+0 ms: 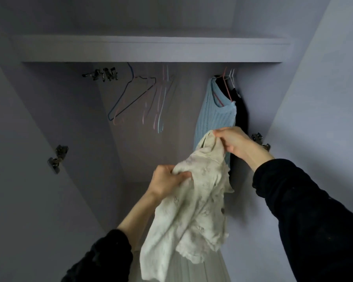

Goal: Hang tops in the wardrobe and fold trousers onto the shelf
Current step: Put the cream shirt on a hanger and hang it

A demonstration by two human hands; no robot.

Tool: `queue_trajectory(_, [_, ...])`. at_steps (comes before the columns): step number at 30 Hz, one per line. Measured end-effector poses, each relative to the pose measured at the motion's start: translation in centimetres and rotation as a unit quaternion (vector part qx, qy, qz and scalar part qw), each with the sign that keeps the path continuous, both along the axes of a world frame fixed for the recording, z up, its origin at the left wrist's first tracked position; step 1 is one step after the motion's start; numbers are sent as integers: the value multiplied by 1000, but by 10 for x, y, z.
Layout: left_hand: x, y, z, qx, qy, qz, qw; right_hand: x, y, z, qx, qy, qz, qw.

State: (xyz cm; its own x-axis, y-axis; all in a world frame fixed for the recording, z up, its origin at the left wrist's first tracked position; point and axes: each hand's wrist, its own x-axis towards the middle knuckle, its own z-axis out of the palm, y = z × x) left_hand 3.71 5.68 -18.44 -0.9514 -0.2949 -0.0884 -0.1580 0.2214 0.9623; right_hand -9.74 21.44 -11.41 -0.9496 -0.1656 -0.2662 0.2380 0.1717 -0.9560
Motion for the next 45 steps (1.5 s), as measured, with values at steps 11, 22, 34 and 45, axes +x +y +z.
queue_trajectory(11, [-44,18,32,23,-43,49,998,81,24,-76,230,162,298,912])
queue_trajectory(22, [-33,-27,44,-122,22,96,988,53,-9,-53,-4,-1,61,998])
queue_trajectory(34, [22,-40,-26,-104,-23,-23,994,28,-40,9,-136,-203,-12,970])
queue_trajectory(45, [-18,-30,43,1,1,9,1000,59,-16,-16,297,136,328,886])
